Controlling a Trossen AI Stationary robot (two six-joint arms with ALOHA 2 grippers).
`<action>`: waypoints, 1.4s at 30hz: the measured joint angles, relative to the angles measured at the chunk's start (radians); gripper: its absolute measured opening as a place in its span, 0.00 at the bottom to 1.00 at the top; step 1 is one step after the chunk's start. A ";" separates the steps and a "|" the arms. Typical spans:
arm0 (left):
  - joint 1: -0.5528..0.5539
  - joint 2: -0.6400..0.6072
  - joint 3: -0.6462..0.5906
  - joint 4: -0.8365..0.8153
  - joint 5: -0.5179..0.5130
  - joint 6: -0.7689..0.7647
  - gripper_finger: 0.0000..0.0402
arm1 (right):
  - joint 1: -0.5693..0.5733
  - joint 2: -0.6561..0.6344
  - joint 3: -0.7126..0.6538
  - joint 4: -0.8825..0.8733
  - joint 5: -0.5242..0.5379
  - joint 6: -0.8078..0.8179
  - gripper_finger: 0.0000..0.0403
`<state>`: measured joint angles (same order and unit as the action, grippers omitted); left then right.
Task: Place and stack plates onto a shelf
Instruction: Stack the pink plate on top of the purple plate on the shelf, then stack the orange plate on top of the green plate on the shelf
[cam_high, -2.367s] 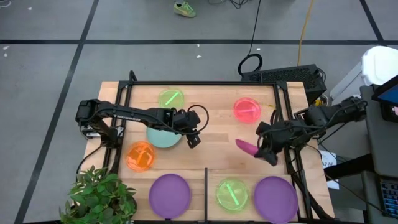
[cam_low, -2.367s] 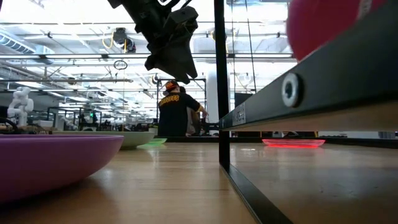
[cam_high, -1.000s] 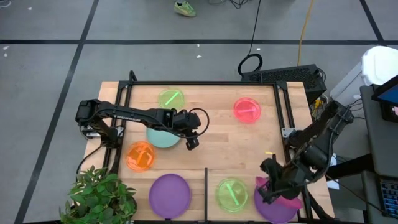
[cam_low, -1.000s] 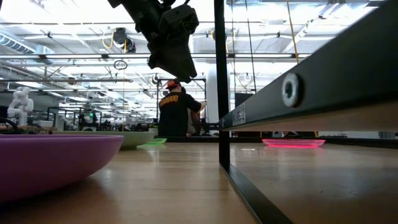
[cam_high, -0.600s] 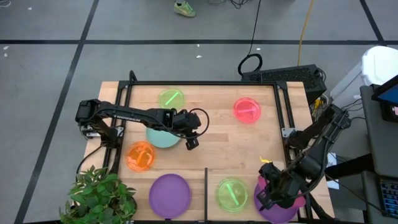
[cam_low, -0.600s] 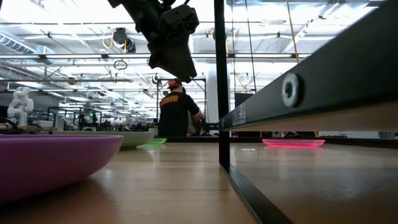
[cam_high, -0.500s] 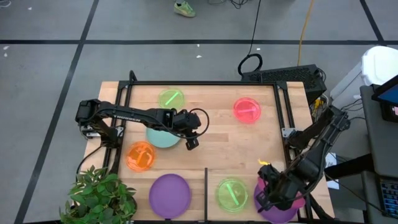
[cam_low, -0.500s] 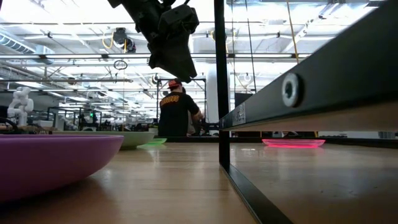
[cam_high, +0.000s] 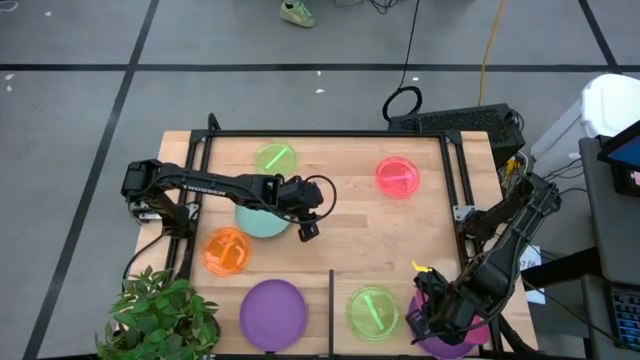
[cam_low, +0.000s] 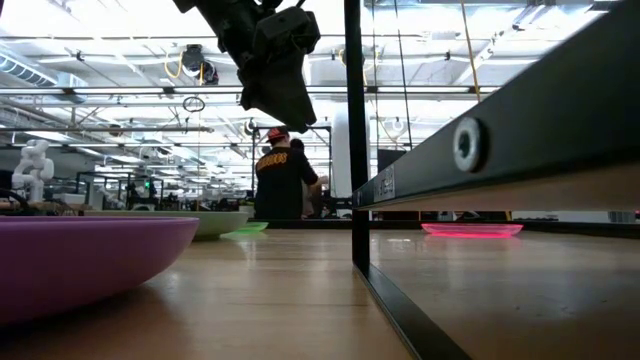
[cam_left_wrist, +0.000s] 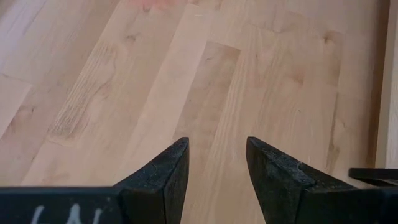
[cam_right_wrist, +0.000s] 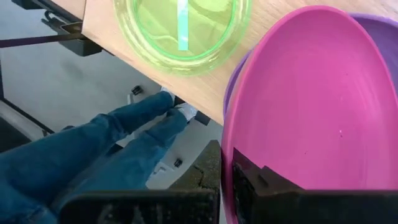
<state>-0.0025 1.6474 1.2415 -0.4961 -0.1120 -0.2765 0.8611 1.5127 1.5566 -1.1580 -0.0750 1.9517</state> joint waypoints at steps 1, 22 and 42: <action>0.000 0.000 0.000 0.000 0.000 0.002 0.41 | 0.001 0.001 0.000 -0.002 0.000 0.001 0.00; 0.000 0.000 0.000 0.000 0.003 0.013 0.41 | 0.001 0.005 -0.070 0.050 -0.008 -0.005 0.01; 0.000 0.000 0.000 0.000 0.003 0.029 0.41 | 0.001 0.005 -0.102 0.137 -0.031 -0.060 0.17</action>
<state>-0.0025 1.6474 1.2415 -0.4961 -0.1093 -0.2474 0.8623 1.5173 1.4548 -1.0206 -0.1062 1.8912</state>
